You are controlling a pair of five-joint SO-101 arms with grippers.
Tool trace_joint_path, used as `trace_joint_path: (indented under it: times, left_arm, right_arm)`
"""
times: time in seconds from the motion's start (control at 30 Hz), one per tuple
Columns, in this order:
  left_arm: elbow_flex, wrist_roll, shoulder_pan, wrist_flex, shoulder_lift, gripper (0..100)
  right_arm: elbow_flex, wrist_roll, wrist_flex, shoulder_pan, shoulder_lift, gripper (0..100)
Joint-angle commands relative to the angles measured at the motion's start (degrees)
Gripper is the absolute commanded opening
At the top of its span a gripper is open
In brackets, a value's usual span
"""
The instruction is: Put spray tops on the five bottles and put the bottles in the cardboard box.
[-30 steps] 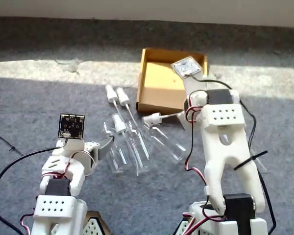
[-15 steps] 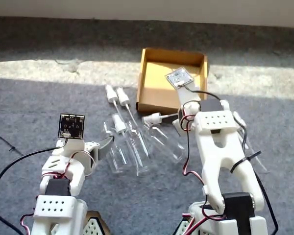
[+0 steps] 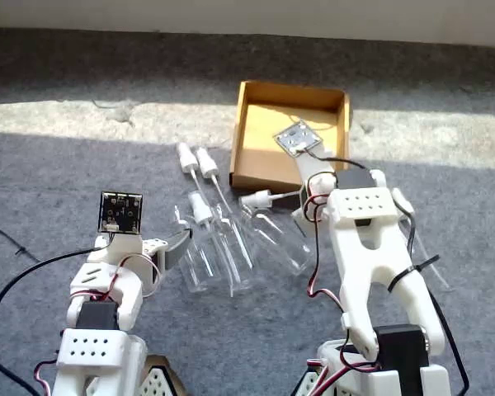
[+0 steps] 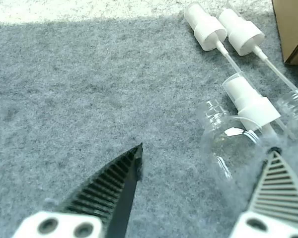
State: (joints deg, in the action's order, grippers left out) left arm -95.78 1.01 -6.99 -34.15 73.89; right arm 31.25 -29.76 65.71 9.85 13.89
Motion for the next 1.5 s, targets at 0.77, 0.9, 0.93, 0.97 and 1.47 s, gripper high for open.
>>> trace_joint_path:
  times: [0.77, 0.9, 0.93, 0.97, 1.47]
  left_arm:
    - [-0.92, -0.53, -0.31, -1.85, -0.48, 34]
    - [-0.92, -0.53, -0.31, -1.85, -0.48, 34]
    - [-0.92, -0.53, -0.31, -1.85, -0.48, 34]
    - [-0.92, -0.53, -0.31, -1.85, -0.48, 34]
    - [-0.92, -0.53, -0.31, -1.85, -0.48, 34]
  right_arm:
    - [2.68, 5.19, -6.73, -3.12, -2.77, 38.6]
    - [2.68, 5.19, -9.10, -2.95, -2.77, 38.6]
    - [2.68, 5.27, -10.15, -2.86, -2.86, 38.6]
    - [2.77, 5.36, -11.12, -2.86, -2.86, 38.6]
    - [3.12, 7.82, -15.60, -2.95, -3.30, 28.0]
